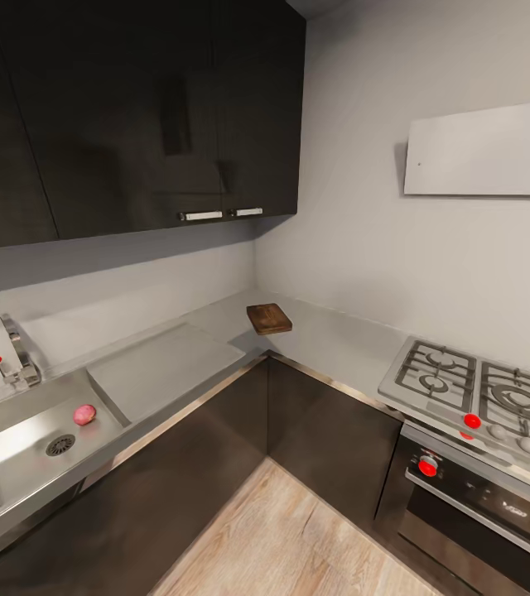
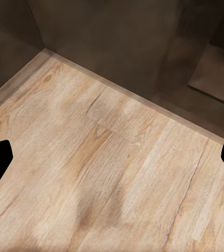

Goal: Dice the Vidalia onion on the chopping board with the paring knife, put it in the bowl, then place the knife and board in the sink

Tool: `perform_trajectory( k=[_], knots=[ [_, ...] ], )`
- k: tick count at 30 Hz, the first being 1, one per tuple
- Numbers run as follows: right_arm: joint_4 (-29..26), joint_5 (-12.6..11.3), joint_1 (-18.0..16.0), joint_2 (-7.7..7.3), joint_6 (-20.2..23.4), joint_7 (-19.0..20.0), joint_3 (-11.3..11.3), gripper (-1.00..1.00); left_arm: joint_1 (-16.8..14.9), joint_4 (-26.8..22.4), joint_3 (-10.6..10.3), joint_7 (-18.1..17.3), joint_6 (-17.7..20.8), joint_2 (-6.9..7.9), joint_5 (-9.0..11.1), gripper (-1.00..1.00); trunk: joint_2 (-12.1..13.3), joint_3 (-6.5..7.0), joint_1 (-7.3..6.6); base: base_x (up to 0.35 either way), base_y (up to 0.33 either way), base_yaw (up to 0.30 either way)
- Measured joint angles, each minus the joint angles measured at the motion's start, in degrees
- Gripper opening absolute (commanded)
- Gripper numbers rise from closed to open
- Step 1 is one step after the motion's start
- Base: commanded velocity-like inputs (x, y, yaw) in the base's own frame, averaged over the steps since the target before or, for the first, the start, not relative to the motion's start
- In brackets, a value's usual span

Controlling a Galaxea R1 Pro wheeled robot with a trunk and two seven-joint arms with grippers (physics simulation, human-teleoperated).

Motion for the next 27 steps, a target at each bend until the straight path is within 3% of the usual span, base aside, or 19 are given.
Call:
perform_trajectory(
  k=[27],
  knots=[
    [-0.1, 0.0, 0.0, 0.08, -0.3, 0.2, -0.1, 1.0, 0.0, -0.1, 0.0, 0.0, -0.1, 0.26, 0.0, 1.0, 0.0, 0.0, 0.0, 0.0, 0.0, 0.0]
  ],
)
